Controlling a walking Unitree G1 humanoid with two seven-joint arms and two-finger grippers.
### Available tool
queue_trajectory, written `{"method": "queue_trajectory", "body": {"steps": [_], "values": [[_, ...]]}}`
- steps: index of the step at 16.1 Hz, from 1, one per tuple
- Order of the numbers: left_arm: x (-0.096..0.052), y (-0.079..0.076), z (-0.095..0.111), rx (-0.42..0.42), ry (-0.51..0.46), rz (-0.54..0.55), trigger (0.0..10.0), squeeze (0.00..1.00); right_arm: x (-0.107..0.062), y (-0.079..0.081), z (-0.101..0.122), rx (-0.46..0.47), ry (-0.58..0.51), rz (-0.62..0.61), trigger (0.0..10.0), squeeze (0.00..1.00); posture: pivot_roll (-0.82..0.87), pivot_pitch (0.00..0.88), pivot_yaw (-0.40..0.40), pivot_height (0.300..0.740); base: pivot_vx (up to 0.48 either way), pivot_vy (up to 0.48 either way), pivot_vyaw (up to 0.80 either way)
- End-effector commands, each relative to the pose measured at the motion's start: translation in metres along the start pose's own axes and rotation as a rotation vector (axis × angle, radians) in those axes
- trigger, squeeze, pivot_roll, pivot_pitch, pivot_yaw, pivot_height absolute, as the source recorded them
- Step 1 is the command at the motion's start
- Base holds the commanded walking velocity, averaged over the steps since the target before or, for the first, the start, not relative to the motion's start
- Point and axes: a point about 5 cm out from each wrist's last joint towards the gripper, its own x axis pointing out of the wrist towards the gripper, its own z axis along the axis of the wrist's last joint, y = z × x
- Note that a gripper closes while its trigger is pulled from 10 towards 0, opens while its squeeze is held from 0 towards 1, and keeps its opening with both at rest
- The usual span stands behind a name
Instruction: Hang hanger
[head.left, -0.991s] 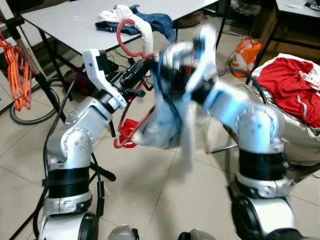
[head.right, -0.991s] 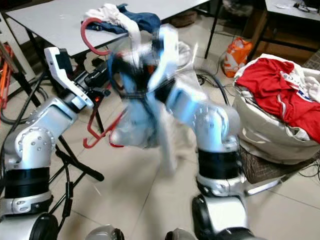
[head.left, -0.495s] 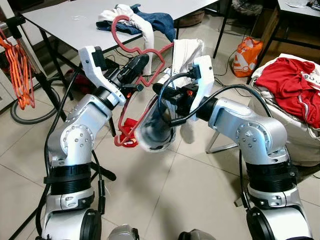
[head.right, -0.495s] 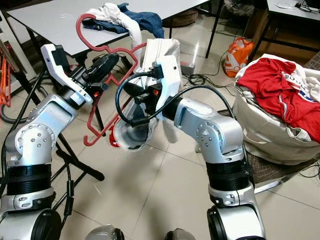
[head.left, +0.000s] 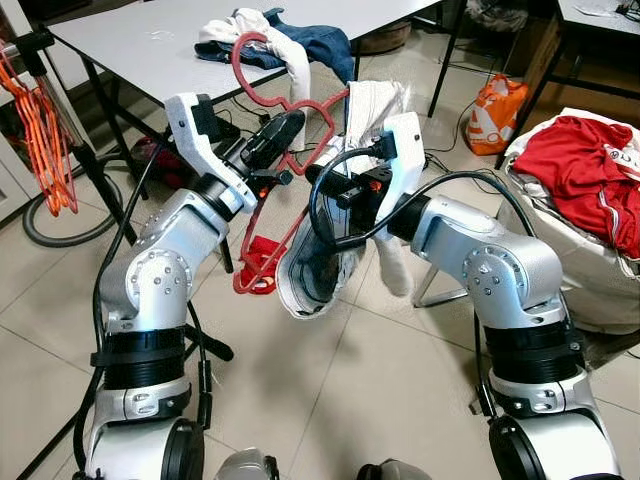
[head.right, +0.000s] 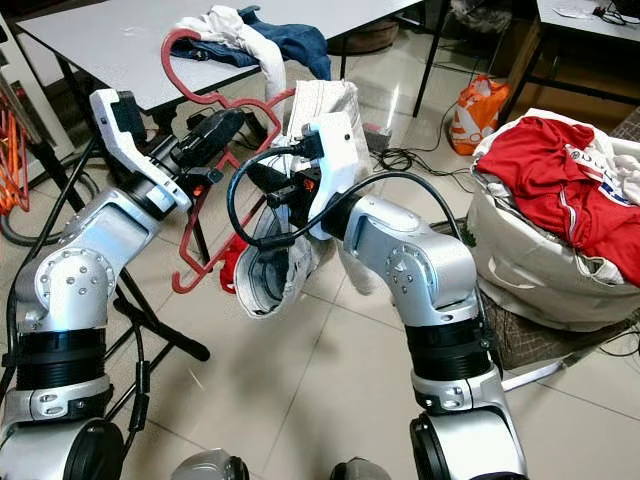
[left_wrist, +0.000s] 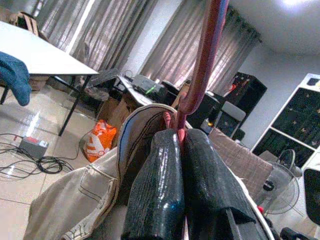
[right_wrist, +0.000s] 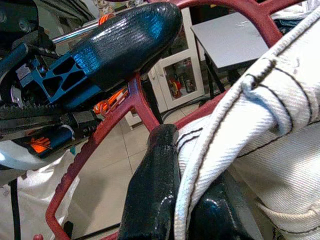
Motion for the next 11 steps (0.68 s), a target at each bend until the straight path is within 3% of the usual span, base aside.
{"method": "queue_trajectory", "body": {"steps": [1, 6, 11], "values": [[0.005, -0.017, 0.01, 0.022, -0.04, -0.095, 10.0, 0.0, 0.005, 0.008, 0.001, -0.007, -0.007, 0.05, 0.0, 0.0, -0.1, 0.0, 0.005, 0.74, 0.0, 0.0, 0.0], [0.002, -0.029, -0.012, 0.177, 0.112, -0.18, 10.0, 0.0, 0.006, 0.009, -0.001, 0.003, -0.018, 0.044, 0.0, 0.0, -0.1, 0.0, 0.012, 0.74, 0.0, 0.0, 0.0], [0.005, -0.034, -0.007, 0.17, 0.099, -0.217, 10.0, 0.0, 0.009, 0.014, -0.001, 0.047, -0.038, 0.068, 0.0, 0.0, -0.1, 0.0, 0.018, 0.74, 0.0, 0.0, 0.0]]}}
